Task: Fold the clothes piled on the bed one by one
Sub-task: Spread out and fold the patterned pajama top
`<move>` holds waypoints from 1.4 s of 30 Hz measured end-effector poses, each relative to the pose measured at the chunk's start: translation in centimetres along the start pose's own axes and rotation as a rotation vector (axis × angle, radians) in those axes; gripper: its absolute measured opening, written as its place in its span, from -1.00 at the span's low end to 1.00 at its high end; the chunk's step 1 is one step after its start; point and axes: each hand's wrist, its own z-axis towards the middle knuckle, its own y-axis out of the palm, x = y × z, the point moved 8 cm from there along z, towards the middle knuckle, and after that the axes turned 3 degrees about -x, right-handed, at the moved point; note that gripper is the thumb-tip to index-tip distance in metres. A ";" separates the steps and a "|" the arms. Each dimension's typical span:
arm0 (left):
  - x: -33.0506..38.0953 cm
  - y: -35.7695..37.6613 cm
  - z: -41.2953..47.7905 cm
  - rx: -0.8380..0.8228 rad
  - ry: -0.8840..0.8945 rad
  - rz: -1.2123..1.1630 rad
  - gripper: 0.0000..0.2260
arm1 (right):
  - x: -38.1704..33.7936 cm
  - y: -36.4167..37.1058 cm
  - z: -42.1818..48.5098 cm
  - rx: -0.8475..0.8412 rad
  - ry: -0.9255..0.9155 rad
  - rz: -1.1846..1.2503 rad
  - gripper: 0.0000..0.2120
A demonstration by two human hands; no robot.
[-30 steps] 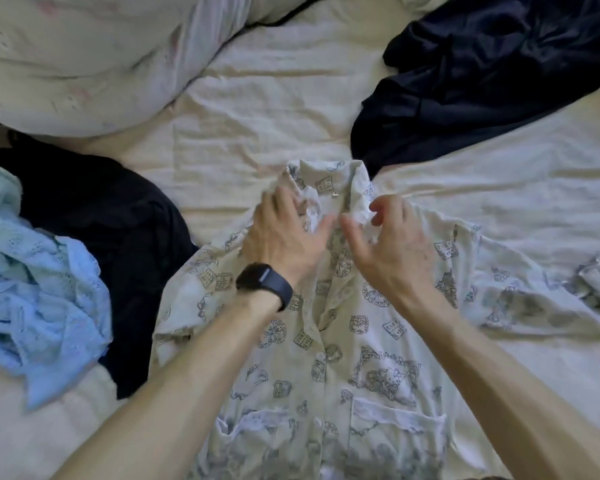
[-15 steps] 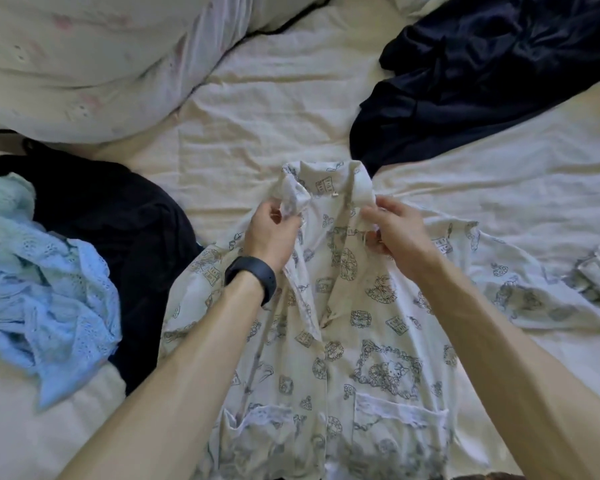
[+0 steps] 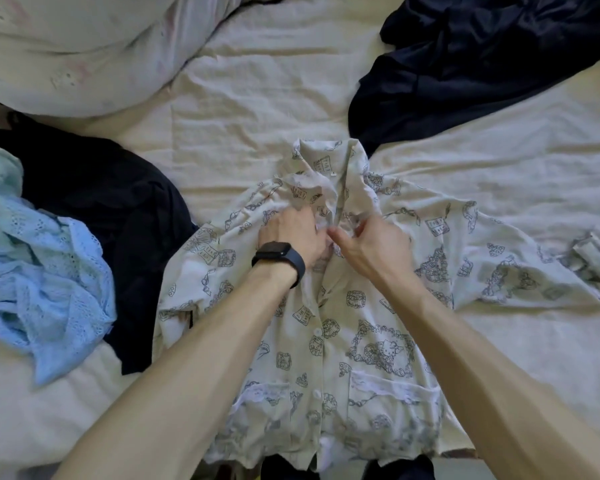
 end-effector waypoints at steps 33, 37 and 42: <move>3.3 2.1 -10.6 0.113 0.254 -0.193 -0.42 | 15.7 1.2 -17.4 0.176 0.177 0.084 -0.47; 6.2 8.9 -15.4 -0.233 0.439 0.196 -0.39 | 19.9 0.2 -18.0 0.052 0.218 0.178 -0.57; 8.7 10.6 -15.2 -0.224 0.255 0.260 -0.49 | 27.5 -6.4 -13.6 0.425 0.613 1.143 -0.49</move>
